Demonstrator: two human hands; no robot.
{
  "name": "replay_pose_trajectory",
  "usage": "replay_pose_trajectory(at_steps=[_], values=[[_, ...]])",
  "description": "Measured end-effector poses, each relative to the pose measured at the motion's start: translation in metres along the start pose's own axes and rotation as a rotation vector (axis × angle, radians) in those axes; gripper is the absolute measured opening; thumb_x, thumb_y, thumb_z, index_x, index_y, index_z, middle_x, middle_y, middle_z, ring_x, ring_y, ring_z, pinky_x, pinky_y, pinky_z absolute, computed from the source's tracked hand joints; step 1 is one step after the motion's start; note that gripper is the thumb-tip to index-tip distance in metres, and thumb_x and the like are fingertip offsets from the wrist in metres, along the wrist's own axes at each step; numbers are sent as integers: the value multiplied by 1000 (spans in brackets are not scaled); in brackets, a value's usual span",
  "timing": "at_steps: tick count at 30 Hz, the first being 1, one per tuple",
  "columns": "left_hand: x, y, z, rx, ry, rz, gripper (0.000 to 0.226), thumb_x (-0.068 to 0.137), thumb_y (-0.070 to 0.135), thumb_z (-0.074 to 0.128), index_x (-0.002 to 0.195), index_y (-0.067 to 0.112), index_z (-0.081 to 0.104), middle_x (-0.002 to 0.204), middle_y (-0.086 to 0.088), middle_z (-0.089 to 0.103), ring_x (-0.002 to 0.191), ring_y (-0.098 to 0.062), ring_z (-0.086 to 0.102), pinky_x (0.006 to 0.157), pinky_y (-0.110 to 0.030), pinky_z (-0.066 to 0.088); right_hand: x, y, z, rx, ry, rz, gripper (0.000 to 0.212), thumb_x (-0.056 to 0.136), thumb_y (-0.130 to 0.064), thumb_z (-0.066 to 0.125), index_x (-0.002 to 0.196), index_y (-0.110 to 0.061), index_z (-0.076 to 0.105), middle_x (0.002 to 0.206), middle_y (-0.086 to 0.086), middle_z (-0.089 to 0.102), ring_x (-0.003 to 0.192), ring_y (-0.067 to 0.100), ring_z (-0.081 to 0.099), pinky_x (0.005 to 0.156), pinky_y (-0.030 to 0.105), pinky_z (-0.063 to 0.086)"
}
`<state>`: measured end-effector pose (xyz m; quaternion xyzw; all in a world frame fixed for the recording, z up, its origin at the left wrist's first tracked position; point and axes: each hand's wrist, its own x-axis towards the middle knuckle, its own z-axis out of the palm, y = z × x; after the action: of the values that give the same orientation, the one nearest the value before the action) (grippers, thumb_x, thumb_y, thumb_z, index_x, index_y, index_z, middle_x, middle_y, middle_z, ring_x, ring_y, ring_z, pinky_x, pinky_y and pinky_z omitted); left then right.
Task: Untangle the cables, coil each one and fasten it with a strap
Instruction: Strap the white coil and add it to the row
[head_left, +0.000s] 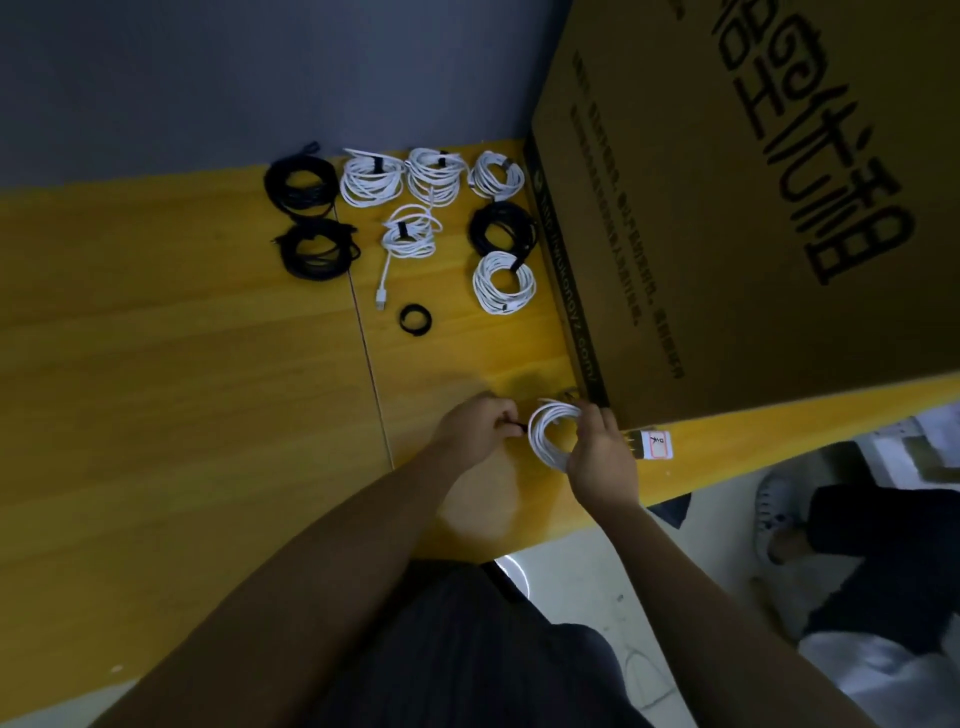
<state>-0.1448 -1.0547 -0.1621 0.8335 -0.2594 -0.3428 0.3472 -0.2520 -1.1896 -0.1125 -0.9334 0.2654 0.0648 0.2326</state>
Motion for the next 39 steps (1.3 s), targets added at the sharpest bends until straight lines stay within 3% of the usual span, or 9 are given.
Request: replay_pose_trajectory(at_steps=[5,10,13,20,24,27,31,33,39], values=[[-25,-15,-47,-211,221,-67,15,89,19,67,91,4,68,94,-9,62,88,-20,58,81,-35,45,11,-20,4,194,-18,-126,38,96,2,38,132,-4,48,123,19,49,100,38,53,74,29,34],[-60,-13,-107,-337,342,-89,7,92,16,62,94,8,62,91,3,60,79,-6,57,66,-12,43,24,-66,1,296,-61,-214,35,104,-17,32,134,-8,47,122,13,47,98,27,51,73,28,34],[-81,-11,-135,-409,391,-98,2,94,16,61,95,15,61,95,3,61,83,-9,58,74,-24,48,32,-101,-2,293,-101,-314,34,104,-19,32,133,-11,48,117,9,48,94,24,50,69,29,33],[-137,-10,-180,-526,536,-35,6,94,11,58,95,16,60,93,-3,69,82,-4,65,72,-19,50,31,-185,-18,360,-220,-591,32,96,-42,47,100,-17,66,93,-4,58,79,9,55,69,31,44],[-164,-16,-201,-485,586,-23,9,94,11,59,94,20,62,83,4,69,78,-6,63,77,-27,50,16,-228,-26,437,-239,-657,21,95,-36,55,105,-22,67,81,-14,57,64,-5,54,57,11,36],[-185,-22,-219,-475,633,-2,9,93,10,60,94,18,64,80,3,69,74,-3,63,78,-29,51,3,-255,-28,549,-302,-637,20,95,-30,58,111,-23,67,78,-19,59,60,-11,53,55,10,35],[-208,-24,-237,-531,665,28,11,95,10,57,94,19,63,87,2,71,79,0,66,78,-21,54,-11,-289,-24,727,-400,-609,13,92,-22,62,97,-32,68,81,-30,68,71,-4,61,60,20,47],[-216,-26,-244,-457,704,11,12,96,13,56,93,23,63,89,2,72,83,-5,69,78,-23,54,-19,-303,-20,817,-387,-594,16,90,-16,64,90,-32,69,81,-27,69,76,-6,62,66,15,48],[-231,-36,-260,-105,831,-57,16,96,17,55,98,8,68,70,-2,64,55,-1,51,50,-11,33,-40,-334,-3,937,-339,-618,15,86,-8,68,81,-21,71,74,-17,70,70,-3,61,66,13,45]])
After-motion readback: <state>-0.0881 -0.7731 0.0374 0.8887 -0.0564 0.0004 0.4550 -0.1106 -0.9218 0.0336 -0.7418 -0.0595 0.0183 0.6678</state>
